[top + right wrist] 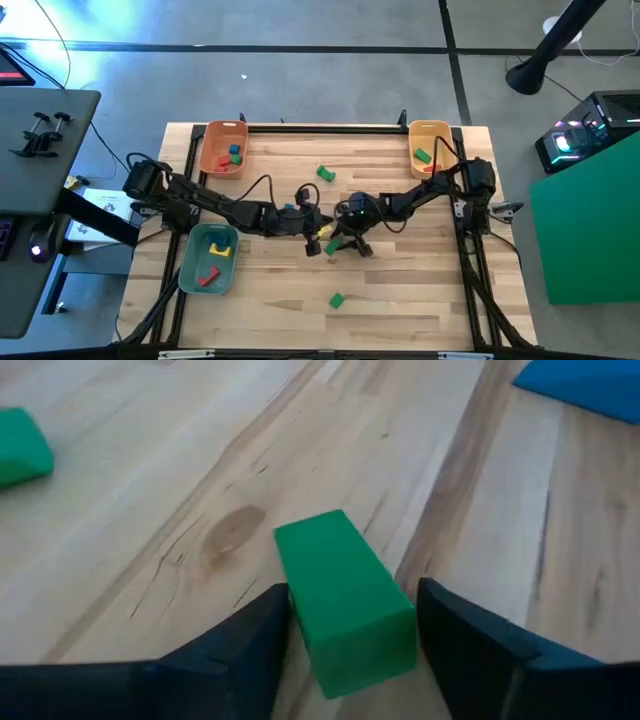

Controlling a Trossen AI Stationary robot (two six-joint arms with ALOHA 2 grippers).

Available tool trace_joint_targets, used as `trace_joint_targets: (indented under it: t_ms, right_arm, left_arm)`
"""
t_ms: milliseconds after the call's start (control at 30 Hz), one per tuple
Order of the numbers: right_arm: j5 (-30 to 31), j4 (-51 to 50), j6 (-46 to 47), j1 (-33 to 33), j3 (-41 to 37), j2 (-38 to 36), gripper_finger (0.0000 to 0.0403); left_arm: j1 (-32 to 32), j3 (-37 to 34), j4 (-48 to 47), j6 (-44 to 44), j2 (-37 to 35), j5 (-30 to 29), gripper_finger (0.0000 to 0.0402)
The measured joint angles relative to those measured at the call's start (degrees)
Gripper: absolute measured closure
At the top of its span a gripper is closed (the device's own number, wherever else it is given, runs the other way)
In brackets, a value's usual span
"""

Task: Sort blocks by size
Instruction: Put the green triangular block into the yellow bin

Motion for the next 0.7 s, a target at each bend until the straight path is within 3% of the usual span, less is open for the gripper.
trace_joint_targets:
  t_ms: [167, 267, 333, 433, 600, 667, 700]
  right_arm:
    - [2.36, 0.71, 7.26, -0.01, -0.14, -0.30, 0.0268]
    - [4.61, 0.37, 14.17, -0.03, -1.95, -4.04, 0.0275]
    - [9.81, -2.35, 17.45, -0.05, -3.66, -9.79, 0.0275]
    - [25.08, -11.42, 20.35, 0.43, -5.22, -21.94, 0.0275]
    - [64.07, -38.96, 30.61, -0.76, -3.75, -41.17, 0.0275]
    - [73.58, -48.47, 34.13, -3.26, -2.24, -47.32, 0.0271]
    - [74.71, -52.71, 35.57, -5.57, -1.61, -49.54, 0.0269]
  left_arm:
    - [-0.77, 0.00, -0.57, -0.87, -0.23, -2.24, 0.0401]
    - [-3.13, 0.24, -4.53, -3.40, -2.62, -11.39, 0.0401]
    - [-5.34, 0.84, -9.05, -3.95, -5.04, -18.44, 0.0401]
    - [-8.31, 0.97, -13.57, -4.03, -8.22, -25.99, 0.0401]
    - [-10.39, 0.88, -15.37, -3.94, -11.14, -33.78, 0.0401]
    - [-10.10, 0.85, -15.48, -3.92, -11.17, -35.39, 0.0401]
    - [-9.72, 0.85, -15.88, -3.90, -11.17, -35.71, 0.0401]
